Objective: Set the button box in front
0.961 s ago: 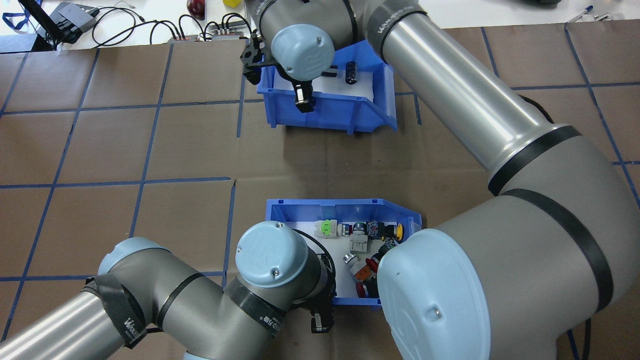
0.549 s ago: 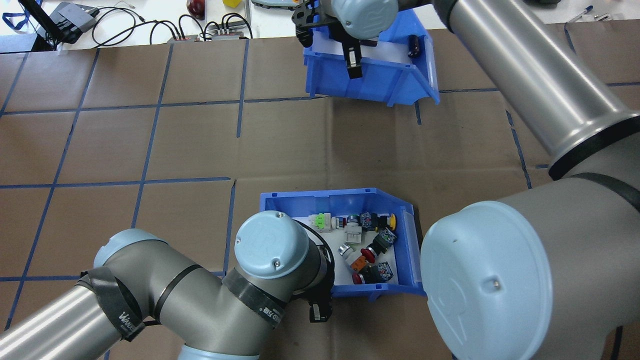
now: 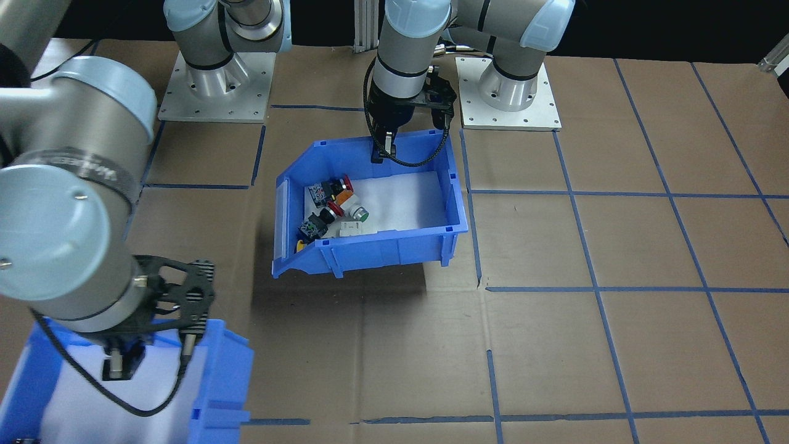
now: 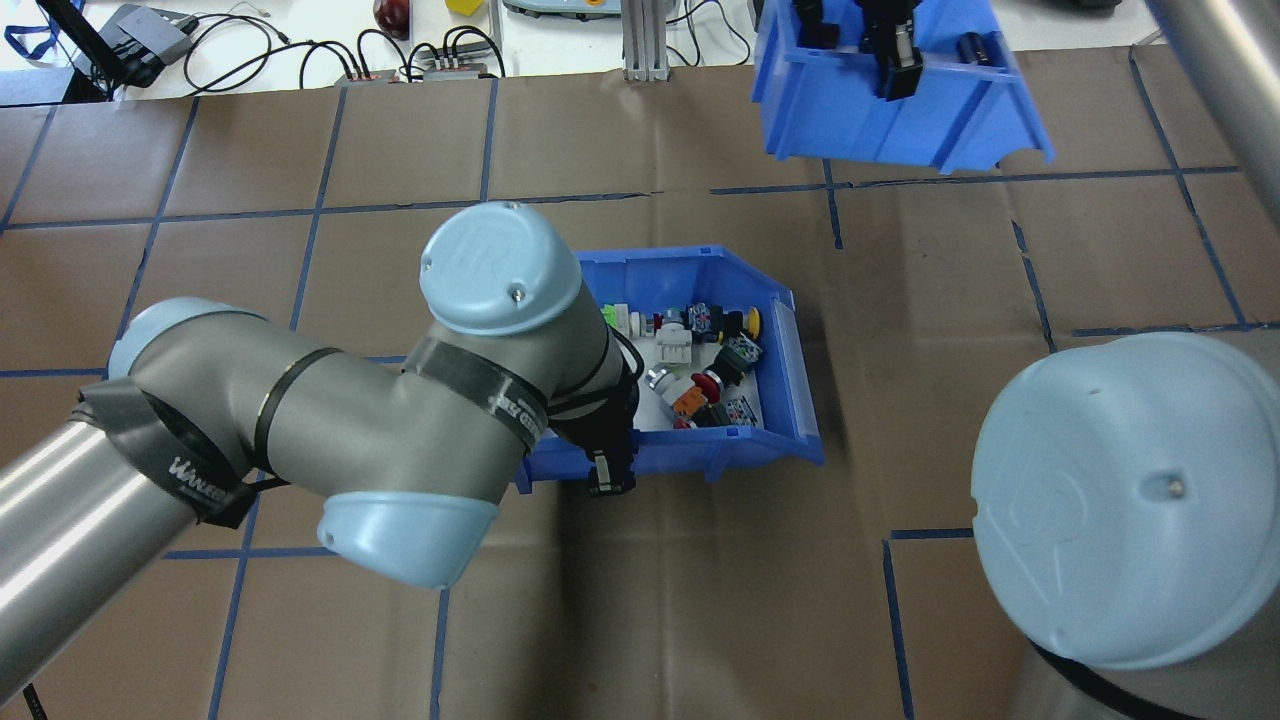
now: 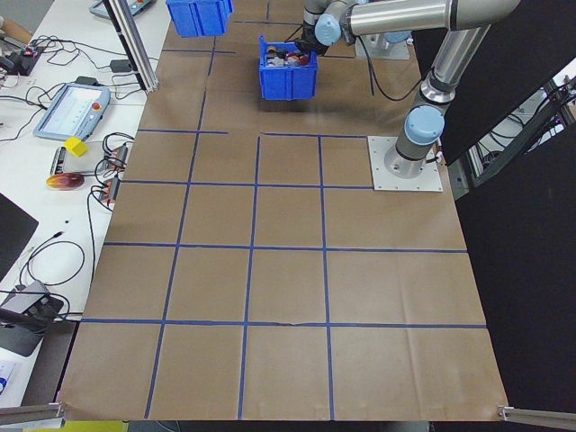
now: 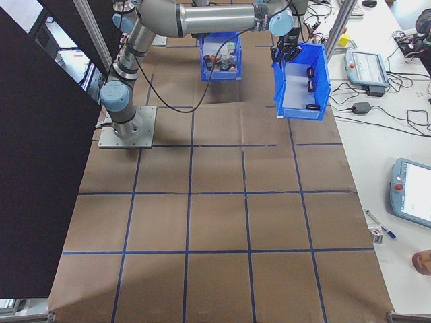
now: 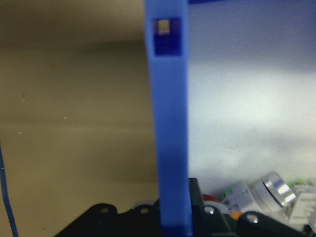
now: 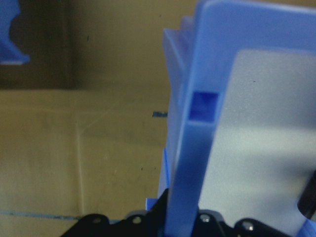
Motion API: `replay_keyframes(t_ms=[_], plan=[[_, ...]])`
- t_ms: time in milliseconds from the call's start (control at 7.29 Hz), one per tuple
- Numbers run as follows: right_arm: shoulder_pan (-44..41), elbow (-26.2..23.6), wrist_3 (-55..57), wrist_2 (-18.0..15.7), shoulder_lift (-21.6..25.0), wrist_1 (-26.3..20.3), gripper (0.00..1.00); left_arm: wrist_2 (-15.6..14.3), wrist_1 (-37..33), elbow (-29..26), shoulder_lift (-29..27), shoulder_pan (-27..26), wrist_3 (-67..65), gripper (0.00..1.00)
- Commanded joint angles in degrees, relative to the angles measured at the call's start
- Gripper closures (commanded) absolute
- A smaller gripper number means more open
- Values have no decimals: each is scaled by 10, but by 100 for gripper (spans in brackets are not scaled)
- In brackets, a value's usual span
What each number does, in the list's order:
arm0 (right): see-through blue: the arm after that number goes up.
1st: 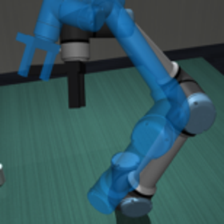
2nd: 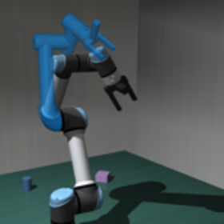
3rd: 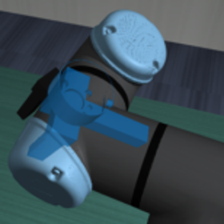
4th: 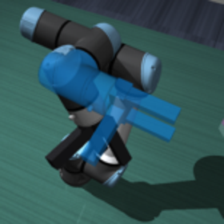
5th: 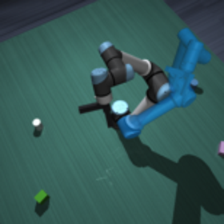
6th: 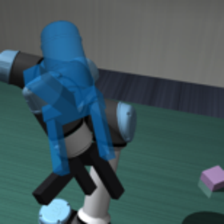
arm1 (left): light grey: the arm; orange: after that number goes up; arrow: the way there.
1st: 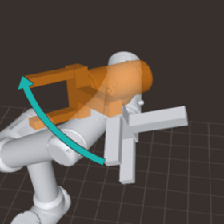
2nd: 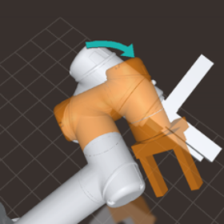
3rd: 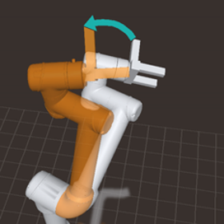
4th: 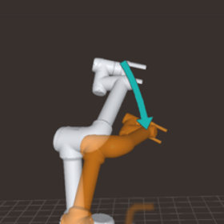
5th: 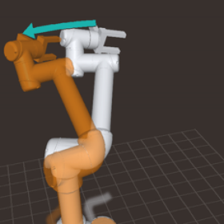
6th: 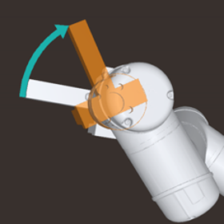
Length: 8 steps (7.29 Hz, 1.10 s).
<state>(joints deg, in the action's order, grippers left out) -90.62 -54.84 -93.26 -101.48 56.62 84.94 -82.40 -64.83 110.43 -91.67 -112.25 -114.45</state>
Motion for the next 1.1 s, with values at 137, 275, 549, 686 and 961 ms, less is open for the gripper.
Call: replay_keyframes(t_ms=[137, 275, 549, 686, 961], plan=[[77, -33, -64, -5, 39, -50, 99, 41, 3, -121, -107, 61, 50, 100], [90, -102, -62, -5, 75, -23, 99, 68, 19, -160, -160, 63, 65, 100], [95, -305, -63, -9, 187, 131, 99, 71, 82, -221, -250, 64, 70, 100], [93, -369, -63, -11, 224, 186, 99, 71, 83, -230, -263, 64, 69, 100], [92, -509, -70, -62, 308, 249, 99, 73, 84, -232, -271, 90, 78, 100]])
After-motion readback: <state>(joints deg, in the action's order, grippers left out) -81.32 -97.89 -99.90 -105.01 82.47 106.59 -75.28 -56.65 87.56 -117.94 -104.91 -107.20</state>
